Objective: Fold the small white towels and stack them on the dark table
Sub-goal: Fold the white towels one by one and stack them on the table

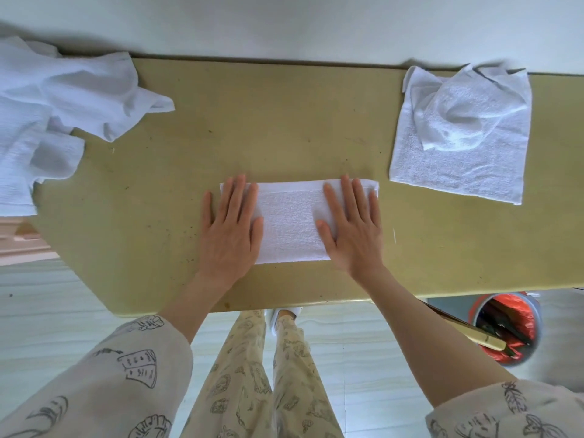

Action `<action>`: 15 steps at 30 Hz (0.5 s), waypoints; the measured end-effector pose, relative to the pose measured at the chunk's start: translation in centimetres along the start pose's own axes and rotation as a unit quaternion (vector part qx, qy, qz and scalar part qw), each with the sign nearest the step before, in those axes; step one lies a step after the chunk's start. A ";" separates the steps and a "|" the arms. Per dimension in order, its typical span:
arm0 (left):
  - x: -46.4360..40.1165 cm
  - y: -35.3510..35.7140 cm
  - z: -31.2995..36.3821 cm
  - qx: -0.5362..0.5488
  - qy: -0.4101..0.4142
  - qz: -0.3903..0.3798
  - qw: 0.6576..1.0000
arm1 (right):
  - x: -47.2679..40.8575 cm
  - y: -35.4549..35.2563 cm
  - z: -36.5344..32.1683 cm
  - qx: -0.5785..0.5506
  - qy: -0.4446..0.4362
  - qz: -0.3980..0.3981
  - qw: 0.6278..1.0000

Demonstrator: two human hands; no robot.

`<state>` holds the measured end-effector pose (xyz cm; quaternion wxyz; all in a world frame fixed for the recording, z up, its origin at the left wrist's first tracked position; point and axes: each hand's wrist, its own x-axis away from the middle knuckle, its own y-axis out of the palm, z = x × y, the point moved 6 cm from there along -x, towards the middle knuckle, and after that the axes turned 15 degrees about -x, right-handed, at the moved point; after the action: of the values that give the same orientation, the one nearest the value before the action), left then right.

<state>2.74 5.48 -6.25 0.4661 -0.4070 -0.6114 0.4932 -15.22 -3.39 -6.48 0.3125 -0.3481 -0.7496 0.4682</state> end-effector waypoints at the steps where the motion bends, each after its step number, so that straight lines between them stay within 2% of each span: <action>1: -0.1 -0.1 -0.4 0.014 -0.001 0.005 1.000 | 0.0 0.0 0.0 0.004 0.003 -0.003 1.000; 6: -0.8 -1.0 -2.8 0.066 0.018 0.040 0.997 | 0.1 0.1 -0.1 0.009 0.014 -0.011 1.000; 8: -1.3 -1.8 -3.4 0.070 0.000 0.030 0.997 | 0.1 0.1 -0.1 0.013 0.017 -0.013 1.000; 10: -2.2 -2.7 -3.7 0.082 -0.027 -0.013 0.996 | 0.1 0.1 -0.1 0.017 0.019 -0.014 1.000; 15: -4.8 -3.0 -3.8 0.079 -0.089 -0.188 0.975 | 0.0 0.0 -0.1 0.015 0.025 -0.019 0.999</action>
<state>7.43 1.18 -3.85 0.5246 -0.2009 -0.6750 0.4783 -15.18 -3.34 -6.41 0.3451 -0.3405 -0.7412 0.4644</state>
